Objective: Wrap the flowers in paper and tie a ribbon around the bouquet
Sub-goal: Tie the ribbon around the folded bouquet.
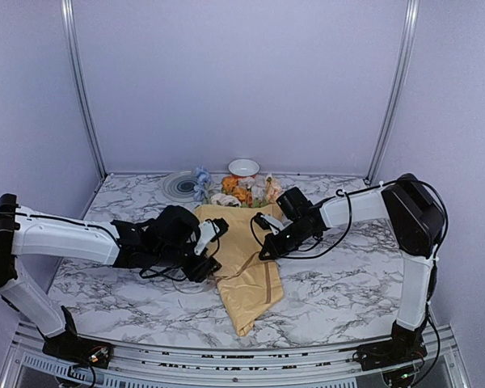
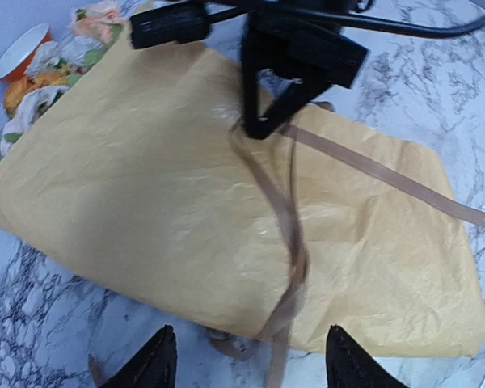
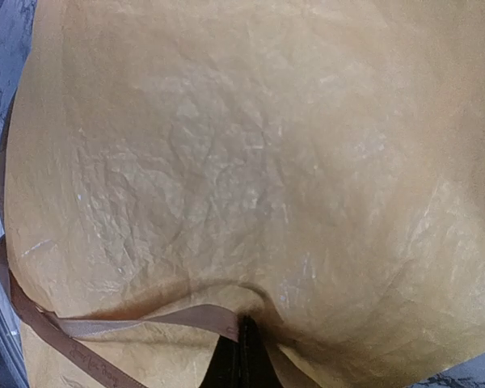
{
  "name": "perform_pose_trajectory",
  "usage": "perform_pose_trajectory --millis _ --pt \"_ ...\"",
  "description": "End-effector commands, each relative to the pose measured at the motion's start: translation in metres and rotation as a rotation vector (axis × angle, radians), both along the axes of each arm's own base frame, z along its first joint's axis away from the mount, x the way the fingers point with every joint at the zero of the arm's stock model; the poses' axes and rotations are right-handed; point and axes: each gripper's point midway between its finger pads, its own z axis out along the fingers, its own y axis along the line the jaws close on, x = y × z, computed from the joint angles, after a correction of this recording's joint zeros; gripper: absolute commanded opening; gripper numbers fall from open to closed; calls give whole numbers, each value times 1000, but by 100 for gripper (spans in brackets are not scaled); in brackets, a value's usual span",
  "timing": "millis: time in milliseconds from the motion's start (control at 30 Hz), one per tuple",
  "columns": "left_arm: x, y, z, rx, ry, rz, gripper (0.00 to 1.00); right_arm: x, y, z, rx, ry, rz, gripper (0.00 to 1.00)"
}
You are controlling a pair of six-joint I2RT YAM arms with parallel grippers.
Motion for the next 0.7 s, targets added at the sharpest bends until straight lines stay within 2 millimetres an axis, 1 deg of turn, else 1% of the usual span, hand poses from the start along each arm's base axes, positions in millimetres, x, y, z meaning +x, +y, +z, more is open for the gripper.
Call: perform_pose_trajectory --millis 0,67,167,300,433,500,533,567,600,667 --pt "28 91 -20 7 183 475 61 -2 6 4 32 5 2 0" --pt "36 120 -27 33 193 627 61 -3 8 5 43 7 7 0" --pt "35 145 -45 116 201 744 64 -3 9 6 48 8 7 0" --pt "27 156 -76 212 257 774 66 -3 7 6 42 9 6 0" --pt "19 160 -99 275 311 769 65 -3 7 9 43 5 6 0" --pt "14 159 -108 297 343 754 59 -2 8 11 45 0 7 0" --pt "13 158 -111 301 355 748 52 -2 8 12 46 -2 7 0" --pt "11 156 -114 302 369 743 45 -2 8 13 48 -3 7 0" --pt "10 152 -117 294 387 727 34 -1 8 14 48 -5 6 0" --pt "7 143 -121 270 422 694 17 0 8 15 46 -9 3 0"
